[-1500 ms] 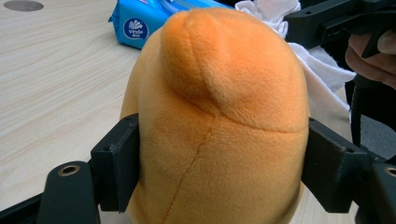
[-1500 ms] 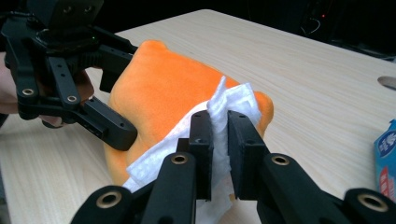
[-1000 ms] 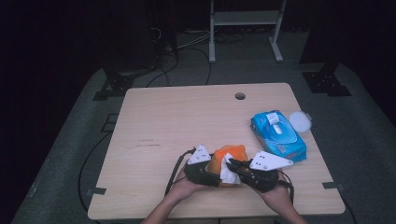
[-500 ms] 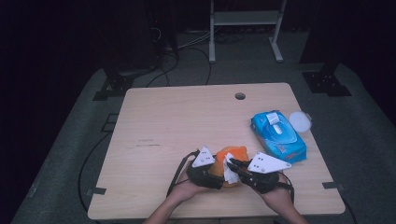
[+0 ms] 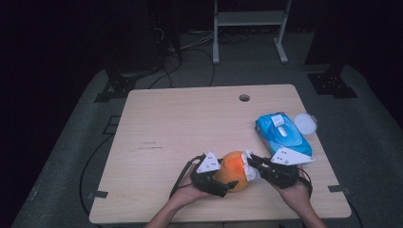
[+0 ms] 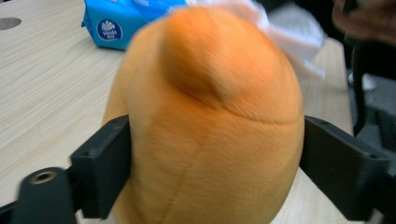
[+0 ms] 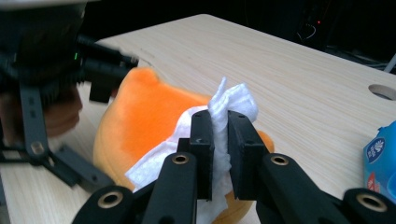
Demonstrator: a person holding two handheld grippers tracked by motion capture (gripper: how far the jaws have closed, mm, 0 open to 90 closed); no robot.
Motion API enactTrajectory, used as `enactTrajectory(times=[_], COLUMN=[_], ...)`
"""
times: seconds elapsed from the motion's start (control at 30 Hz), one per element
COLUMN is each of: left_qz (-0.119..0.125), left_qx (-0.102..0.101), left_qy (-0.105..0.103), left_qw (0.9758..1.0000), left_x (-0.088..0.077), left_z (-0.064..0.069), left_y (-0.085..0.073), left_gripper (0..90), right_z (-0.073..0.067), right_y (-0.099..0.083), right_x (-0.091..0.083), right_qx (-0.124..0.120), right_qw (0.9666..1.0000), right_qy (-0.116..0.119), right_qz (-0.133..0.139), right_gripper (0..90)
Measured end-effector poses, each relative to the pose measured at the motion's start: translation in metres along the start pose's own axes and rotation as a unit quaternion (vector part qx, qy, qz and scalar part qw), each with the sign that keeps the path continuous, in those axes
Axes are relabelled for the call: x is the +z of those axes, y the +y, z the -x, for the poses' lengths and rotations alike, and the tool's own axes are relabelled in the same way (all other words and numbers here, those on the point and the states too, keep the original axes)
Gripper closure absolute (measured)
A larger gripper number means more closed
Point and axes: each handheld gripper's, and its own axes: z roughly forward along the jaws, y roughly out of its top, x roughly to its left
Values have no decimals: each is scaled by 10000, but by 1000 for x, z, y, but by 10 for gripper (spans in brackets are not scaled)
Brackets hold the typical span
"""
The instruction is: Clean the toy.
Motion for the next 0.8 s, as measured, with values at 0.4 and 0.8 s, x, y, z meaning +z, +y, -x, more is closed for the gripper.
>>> enactTrajectory(times=[0.4, 0.8], left_qz=[-72, -126], left_qx=[340, 795], left_qy=[-47, 13], left_qw=[9994, 9968], left_x=[1, 1], left_z=[8, 18], left_y=[-10, -14], left_gripper=[206, 219], right_z=[-20, 2], right_y=[10, 5], right_x=[-5, -11], right_qx=[-294, 48], right_qw=[9988, 9993], right_qy=[385, 322], right_qz=[-27, -180], right_gripper=[800, 799])
